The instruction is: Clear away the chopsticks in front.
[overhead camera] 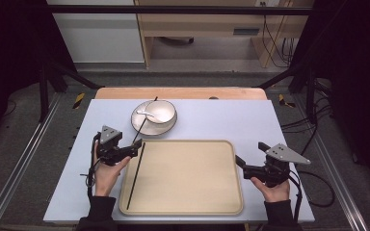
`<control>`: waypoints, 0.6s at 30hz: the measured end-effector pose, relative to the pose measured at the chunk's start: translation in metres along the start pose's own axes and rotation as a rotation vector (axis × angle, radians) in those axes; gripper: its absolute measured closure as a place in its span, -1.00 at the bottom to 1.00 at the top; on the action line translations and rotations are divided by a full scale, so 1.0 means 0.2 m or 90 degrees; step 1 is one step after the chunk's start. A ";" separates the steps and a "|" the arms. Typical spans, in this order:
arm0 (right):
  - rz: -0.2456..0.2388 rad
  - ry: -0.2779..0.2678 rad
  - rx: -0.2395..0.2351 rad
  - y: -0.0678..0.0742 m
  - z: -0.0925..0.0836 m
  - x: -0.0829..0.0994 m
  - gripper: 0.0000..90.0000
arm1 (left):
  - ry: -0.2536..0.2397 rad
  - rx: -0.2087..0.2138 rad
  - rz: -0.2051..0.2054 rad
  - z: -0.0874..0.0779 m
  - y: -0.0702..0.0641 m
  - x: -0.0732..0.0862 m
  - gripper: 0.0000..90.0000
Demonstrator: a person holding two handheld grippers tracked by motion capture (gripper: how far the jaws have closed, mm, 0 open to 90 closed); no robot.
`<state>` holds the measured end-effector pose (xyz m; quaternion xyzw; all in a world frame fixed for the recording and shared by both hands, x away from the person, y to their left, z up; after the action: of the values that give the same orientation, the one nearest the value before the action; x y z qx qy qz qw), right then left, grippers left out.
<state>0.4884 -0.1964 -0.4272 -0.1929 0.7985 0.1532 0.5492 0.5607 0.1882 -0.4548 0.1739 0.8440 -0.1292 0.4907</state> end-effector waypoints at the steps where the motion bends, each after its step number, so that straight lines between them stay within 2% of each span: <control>1: 0.001 0.000 0.000 0.00 0.00 0.00 -0.87 | 0.000 0.000 0.000 0.00 0.00 0.00 -0.59; 2: 0.002 0.000 0.001 0.00 0.00 0.00 -0.87 | 0.009 -0.007 0.015 0.03 0.02 -0.01 -0.58; 4: 0.003 0.000 0.001 0.00 0.00 0.00 -0.87 | 0.014 -0.008 0.019 0.05 0.03 -0.02 -0.58; 5: 0.003 0.001 0.002 0.00 0.00 0.00 -0.87 | 0.025 -0.009 0.035 0.08 0.04 -0.03 -0.58; 8: 0.004 0.000 0.002 0.00 0.00 0.00 -0.87 | 0.028 -0.014 0.044 0.10 0.05 -0.05 -0.57; 10: 0.005 -0.001 0.002 0.00 0.01 0.00 -0.87 | 0.033 0.001 0.051 0.14 0.06 -0.07 -0.57; 16: 0.002 -0.001 0.003 0.00 0.01 0.00 -0.87 | 0.047 -0.004 0.068 0.21 0.08 -0.09 -0.55; 17: 0.003 0.000 0.003 0.00 0.01 0.00 -0.87 | 0.052 -0.005 0.068 0.22 0.08 -0.09 -0.55; 18: 0.003 0.001 0.003 0.00 0.01 0.00 -0.87 | 0.066 -0.009 0.079 0.25 0.10 -0.08 -0.54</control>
<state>0.4899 -0.1966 -0.4277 -0.1900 0.7999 0.1519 0.5486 0.6149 0.1836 -0.4658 0.2288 0.8569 -0.0832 0.4543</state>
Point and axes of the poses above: each handheld gripper's, and its own axes: z roughly forward along the jaws, x roughly out of its underside, y roughly to its left, the point moved 9 cm from there along z, roughly forward along the jaws, and after that the axes turned 1 degree about x, right-handed, at the moved point
